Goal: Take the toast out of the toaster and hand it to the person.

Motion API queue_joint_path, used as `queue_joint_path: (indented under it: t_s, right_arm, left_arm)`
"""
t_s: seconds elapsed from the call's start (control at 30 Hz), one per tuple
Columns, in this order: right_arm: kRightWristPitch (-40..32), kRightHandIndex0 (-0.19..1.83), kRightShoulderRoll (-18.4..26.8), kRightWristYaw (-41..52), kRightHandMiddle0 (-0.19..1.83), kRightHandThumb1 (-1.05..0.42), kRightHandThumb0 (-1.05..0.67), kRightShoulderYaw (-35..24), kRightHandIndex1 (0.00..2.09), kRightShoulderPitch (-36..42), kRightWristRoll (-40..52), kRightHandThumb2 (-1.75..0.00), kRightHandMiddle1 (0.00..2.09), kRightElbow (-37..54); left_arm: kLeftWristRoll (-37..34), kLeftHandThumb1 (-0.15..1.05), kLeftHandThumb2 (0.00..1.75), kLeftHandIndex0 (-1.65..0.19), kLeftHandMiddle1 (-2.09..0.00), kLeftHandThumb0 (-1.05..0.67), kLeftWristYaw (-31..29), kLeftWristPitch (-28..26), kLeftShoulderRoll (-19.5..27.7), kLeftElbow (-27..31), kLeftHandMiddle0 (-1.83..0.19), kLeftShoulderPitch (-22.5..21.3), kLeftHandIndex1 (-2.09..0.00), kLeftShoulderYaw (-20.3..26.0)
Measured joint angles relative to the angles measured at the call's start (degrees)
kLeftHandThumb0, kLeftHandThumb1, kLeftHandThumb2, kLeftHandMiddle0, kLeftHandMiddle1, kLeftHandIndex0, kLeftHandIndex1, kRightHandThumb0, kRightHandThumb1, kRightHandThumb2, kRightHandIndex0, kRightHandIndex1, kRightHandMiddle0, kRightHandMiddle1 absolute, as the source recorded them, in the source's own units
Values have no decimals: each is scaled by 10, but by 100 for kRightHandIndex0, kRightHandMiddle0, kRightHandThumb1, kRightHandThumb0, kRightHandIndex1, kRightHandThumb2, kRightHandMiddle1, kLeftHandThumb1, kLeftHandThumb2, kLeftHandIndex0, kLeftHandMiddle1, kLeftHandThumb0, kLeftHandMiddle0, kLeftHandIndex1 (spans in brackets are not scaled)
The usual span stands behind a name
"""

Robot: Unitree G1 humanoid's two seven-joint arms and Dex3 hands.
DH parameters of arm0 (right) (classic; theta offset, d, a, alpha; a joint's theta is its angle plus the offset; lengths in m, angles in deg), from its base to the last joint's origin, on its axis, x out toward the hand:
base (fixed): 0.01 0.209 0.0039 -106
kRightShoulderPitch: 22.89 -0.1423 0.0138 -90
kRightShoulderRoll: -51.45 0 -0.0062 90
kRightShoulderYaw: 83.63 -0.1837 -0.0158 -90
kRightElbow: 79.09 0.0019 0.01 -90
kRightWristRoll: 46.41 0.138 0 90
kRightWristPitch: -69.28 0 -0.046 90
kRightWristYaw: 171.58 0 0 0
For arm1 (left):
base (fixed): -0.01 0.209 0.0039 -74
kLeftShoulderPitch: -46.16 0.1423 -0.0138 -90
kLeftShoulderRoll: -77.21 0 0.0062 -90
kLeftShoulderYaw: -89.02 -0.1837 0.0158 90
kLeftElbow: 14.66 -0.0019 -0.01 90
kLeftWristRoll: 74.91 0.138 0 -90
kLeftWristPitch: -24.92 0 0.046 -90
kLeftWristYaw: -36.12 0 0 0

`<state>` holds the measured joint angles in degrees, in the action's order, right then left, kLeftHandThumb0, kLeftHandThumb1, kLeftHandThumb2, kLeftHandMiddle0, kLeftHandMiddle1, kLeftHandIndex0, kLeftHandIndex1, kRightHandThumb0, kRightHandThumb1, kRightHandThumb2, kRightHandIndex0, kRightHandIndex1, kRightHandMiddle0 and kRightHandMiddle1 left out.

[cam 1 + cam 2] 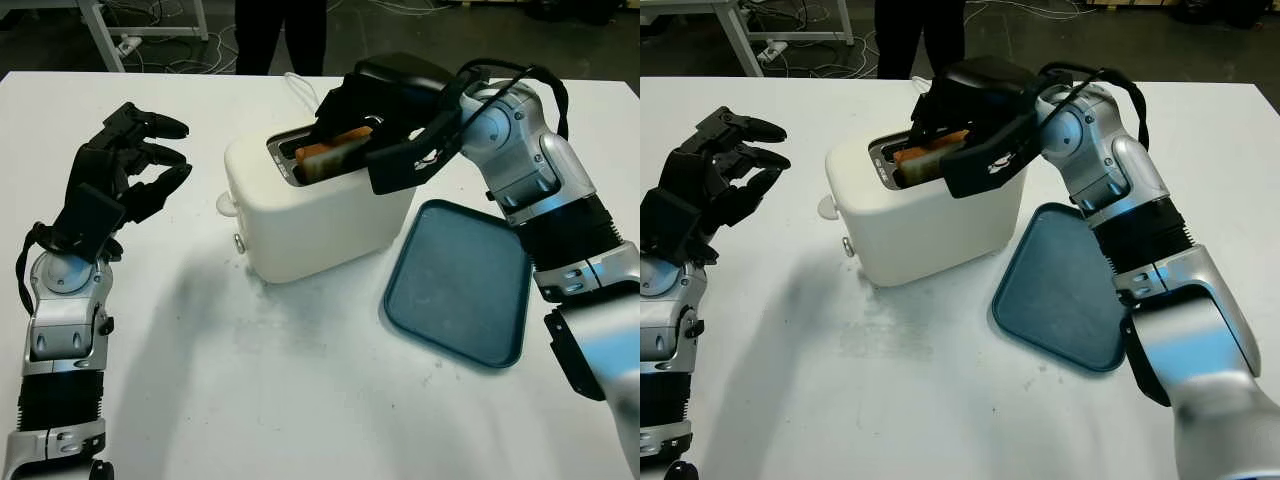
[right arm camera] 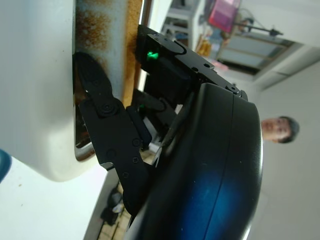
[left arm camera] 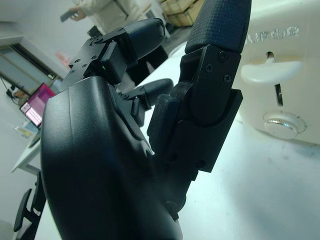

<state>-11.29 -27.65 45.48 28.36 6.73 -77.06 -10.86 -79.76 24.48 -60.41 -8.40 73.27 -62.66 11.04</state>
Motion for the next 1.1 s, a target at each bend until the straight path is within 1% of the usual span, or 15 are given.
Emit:
queue_joint_path:
  t_s: [0.07,0.1,0.13,0.17,0.2,0.23,0.3,0.33,0.37,0.4,0.43,0.5,0.63,0.83,1.1]
  right_arm:
    - [-3,100,0,5,115,-71,-39,4,79,-1,-2,0,12,1]
    - [-3,100,0,5,118,-72,-41,5,93,-1,-3,0,16,1]
    - [-3,99,0,5,116,-76,-45,7,117,0,-6,-1,34,2]
    - [-3,96,0,3,102,-79,-48,11,136,0,-12,-1,69,4]
    - [-3,94,0,0,91,-81,-49,14,148,0,-19,0,96,6]
    - [-3,95,1,-3,85,-84,-52,17,158,0,-22,-1,116,6]
    - [11,98,5,-22,81,-89,-53,24,163,2,-32,-3,132,6]
    - [23,100,7,-37,81,-91,-51,26,170,4,-38,-13,145,4]
    - [41,103,9,-56,82,-91,-50,27,172,8,-40,-19,150,-3]
    - [58,105,11,-77,83,-92,-49,26,173,13,-41,-24,153,-9]
    - [75,106,13,-99,82,-92,-50,26,174,17,-41,-34,155,-18]
    - [102,107,16,-129,79,-92,-51,25,174,20,-41,-42,163,-32]
    - [135,110,15,-179,79,-92,-50,17,175,22,-40,-42,173,-59]
    - [149,109,4,-218,72,-92,-48,-1,175,23,-40,-40,174,-89]
    - [153,114,-3,-256,83,-92,-48,-20,175,20,-40,-35,175,-119]
  left_arm:
    - [0,92,14,-36,-133,-105,0,0,0,0,-31,0,-118,-1]
    - [0,92,14,-36,-133,-105,0,0,0,0,-31,0,-118,-1]
    - [0,92,14,-36,-133,-105,0,0,0,0,-31,0,-118,-2]
    - [0,92,13,-36,-133,-105,0,0,0,-1,-31,0,-118,-2]
    - [0,92,13,-36,-133,-105,0,1,0,-2,-31,0,-118,-2]
    - [0,92,13,-37,-133,-105,0,2,0,-5,-31,0,-118,-2]
    - [0,92,13,-37,-133,-105,0,2,0,-6,-32,0,-119,-2]
    - [0,92,12,-37,-134,-105,0,2,0,-6,-32,0,-119,-2]
    - [0,92,12,-37,-133,-105,0,2,0,-6,-32,0,-118,-2]
    - [0,92,12,-37,-133,-105,0,2,0,-6,-32,0,-118,-2]
    - [0,92,12,-37,-133,-105,0,2,0,-6,-32,0,-118,-2]
    - [0,92,12,-37,-133,-105,0,2,0,-7,-32,0,-118,-3]
    - [0,92,12,-37,-133,-105,0,2,0,-11,-32,0,-118,-3]
    - [0,92,10,-38,-133,-105,1,-12,0,-8,-34,0,-119,-6]
    - [3,92,10,-36,-137,-105,1,-22,0,2,-33,0,-124,-6]
